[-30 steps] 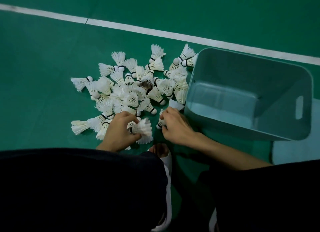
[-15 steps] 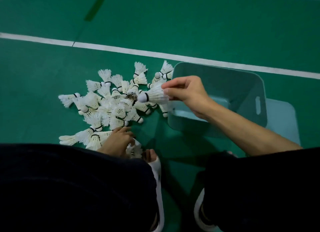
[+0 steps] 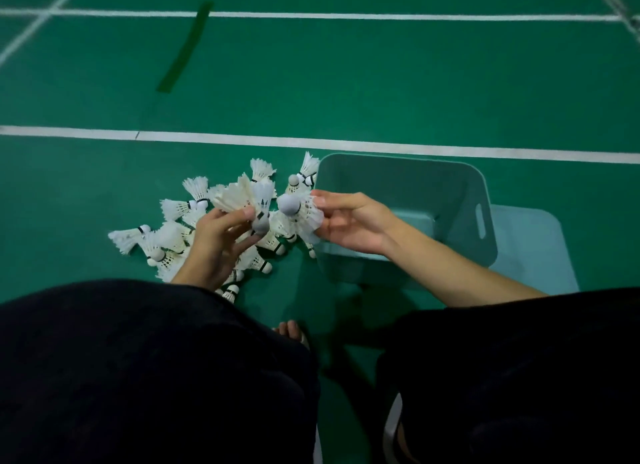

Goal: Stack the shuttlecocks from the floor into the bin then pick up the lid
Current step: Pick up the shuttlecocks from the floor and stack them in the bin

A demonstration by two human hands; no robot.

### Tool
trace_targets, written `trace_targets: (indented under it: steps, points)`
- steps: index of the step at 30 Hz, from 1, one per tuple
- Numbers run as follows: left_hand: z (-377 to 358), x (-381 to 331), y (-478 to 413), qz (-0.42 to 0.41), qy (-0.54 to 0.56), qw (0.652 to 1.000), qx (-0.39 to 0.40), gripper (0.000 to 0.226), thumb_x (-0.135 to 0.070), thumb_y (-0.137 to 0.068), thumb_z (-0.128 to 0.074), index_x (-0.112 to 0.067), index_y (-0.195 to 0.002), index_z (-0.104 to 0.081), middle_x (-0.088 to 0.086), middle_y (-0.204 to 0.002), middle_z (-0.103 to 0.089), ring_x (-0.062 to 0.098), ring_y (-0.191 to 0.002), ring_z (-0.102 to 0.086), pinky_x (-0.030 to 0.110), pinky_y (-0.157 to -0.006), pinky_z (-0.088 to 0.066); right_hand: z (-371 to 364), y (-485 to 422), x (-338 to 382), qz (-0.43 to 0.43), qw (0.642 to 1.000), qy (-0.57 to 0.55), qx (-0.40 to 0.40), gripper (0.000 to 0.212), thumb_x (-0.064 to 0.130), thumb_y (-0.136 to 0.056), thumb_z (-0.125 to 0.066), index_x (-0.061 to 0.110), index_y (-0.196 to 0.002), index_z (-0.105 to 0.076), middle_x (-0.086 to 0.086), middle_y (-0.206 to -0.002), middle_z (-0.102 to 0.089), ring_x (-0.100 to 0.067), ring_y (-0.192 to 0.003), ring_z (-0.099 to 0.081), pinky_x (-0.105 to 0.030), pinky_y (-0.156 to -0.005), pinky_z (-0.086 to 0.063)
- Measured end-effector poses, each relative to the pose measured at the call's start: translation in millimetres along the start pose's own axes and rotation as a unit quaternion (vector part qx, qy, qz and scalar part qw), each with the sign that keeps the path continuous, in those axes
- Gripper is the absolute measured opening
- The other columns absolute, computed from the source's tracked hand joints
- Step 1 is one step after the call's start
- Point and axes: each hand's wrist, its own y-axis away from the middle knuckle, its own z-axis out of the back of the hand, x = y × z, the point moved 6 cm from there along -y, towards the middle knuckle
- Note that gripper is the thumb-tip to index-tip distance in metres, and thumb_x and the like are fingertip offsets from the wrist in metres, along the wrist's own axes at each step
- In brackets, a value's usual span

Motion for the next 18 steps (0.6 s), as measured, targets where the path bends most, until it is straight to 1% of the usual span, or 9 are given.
trace_targets:
  steps: [1,3,5,7,10,12,13,15,18]
  points:
    - [-5,-1,-2,0.006,0.022,1.0,-0.007,0.014,-0.009,-0.081,-0.072,-0.01,-0.08,-0.058,0.012,-0.09,-0.067,0.026,-0.082,-0.071,0.04,-0.078,-0.064,-7,-3,-4,-0.008,1.0,-0.017,0.011,0.027,-0.003,-0.078,-0.063,0.007,-0.103,-0.064,-0.012,-0.089,-0.073,-0.019,-0.068,-0.069,-0.029,-0.066,-0.059]
    - [-11,-1,-4,0.017,0.05,0.998,-0.026,0.01,-0.009,-0.088,-0.066,-0.01,-0.08,-0.06,0.01,-0.087,-0.066,0.023,-0.077,-0.068,0.035,-0.07,-0.063,-23,-7,-9,-0.021,0.997,-0.019,0.065,0.027,-0.004,-0.081,-0.062,0.006,-0.105,-0.07,-0.018,-0.104,-0.069,-0.024,-0.08,-0.07,-0.032,-0.076,-0.058]
    - [-14,-2,-5,0.017,0.043,0.998,-0.05,0.01,-0.009,-0.092,-0.063,-0.01,-0.081,-0.062,0.009,-0.087,-0.068,0.024,-0.077,-0.067,0.035,-0.071,-0.062,-29,-6,-5,-0.018,0.995,-0.02,0.093,0.029,-0.003,-0.087,-0.053,0.005,-0.101,-0.077,-0.021,-0.108,-0.067,-0.024,-0.08,-0.07,-0.032,-0.076,-0.06]
    - [-17,-11,-4,-0.026,-0.011,0.997,-0.072,0.011,-0.006,-0.091,-0.065,-0.011,-0.083,-0.06,0.005,-0.082,-0.071,0.024,-0.077,-0.067,0.036,-0.074,-0.057,-24,-6,6,0.0,0.996,-0.045,0.074,0.032,-0.003,-0.09,-0.05,0.004,-0.109,-0.074,-0.023,-0.113,-0.065,-0.027,-0.089,-0.07,-0.034,-0.081,-0.061]
    - [-26,-28,-1,-0.112,-0.143,0.98,-0.082,0.012,-0.002,-0.088,-0.07,-0.009,-0.084,-0.061,0.003,-0.079,-0.071,0.02,-0.076,-0.068,0.026,-0.068,-0.057,-2,-3,29,0.057,0.997,-0.059,0.006,0.039,0.0,-0.084,-0.06,0.008,-0.122,-0.065,-0.016,-0.116,-0.066,-0.026,-0.102,-0.065,-0.036,-0.093,-0.055]
    - [-33,-38,-2,-0.16,-0.2,0.964,-0.069,0.012,-0.003,-0.084,-0.074,0.001,-0.092,-0.066,0.007,-0.081,-0.073,0.018,-0.074,-0.07,0.023,-0.061,-0.057,22,1,42,0.084,0.994,-0.019,-0.074,0.03,0.0,-0.089,-0.06,0.011,-0.116,-0.067,-0.01,-0.108,-0.069,-0.022,-0.099,-0.065,-0.034,-0.094,-0.052]
    - [-38,-41,-3,-0.176,-0.216,0.959,-0.055,0.016,-0.002,-0.082,-0.075,0.004,-0.094,-0.066,0.009,-0.083,-0.073,0.018,-0.073,-0.07,0.023,-0.061,-0.058,37,4,46,0.093,0.988,-0.003,-0.121,0.025,0.0,-0.091,-0.06,0.012,-0.111,-0.068,-0.007,-0.105,-0.07,-0.021,-0.098,-0.065,-0.033,-0.094,-0.051]
    - [-52,-41,-7,-0.186,-0.23,0.955,-0.027,0.014,-0.001,-0.082,-0.076,0.001,-0.092,-0.066,0.013,-0.086,-0.072,0.021,-0.075,-0.071,0.026,-0.068,-0.059,62,11,51,0.103,0.973,0.024,-0.204,0.02,0.0,-0.091,-0.062,0.014,-0.103,-0.069,-0.006,-0.101,-0.071,-0.02,-0.093,-0.066,-0.032,-0.088,-0.053]
    - [-71,-32,-16,-0.178,-0.252,0.951,-0.007,0.016,0.0,-0.082,-0.077,0.002,-0.09,-0.063,0.023,-0.089,-0.07,0.024,-0.077,-0.071,0.024,-0.06,-0.059,92,15,54,0.099,0.934,0.096,-0.329,0.017,-0.005,-0.086,-0.066,0.009,-0.094,-0.069,-0.009,-0.095,-0.072,-0.021,-0.081,-0.067,-0.033,-0.075,-0.056]
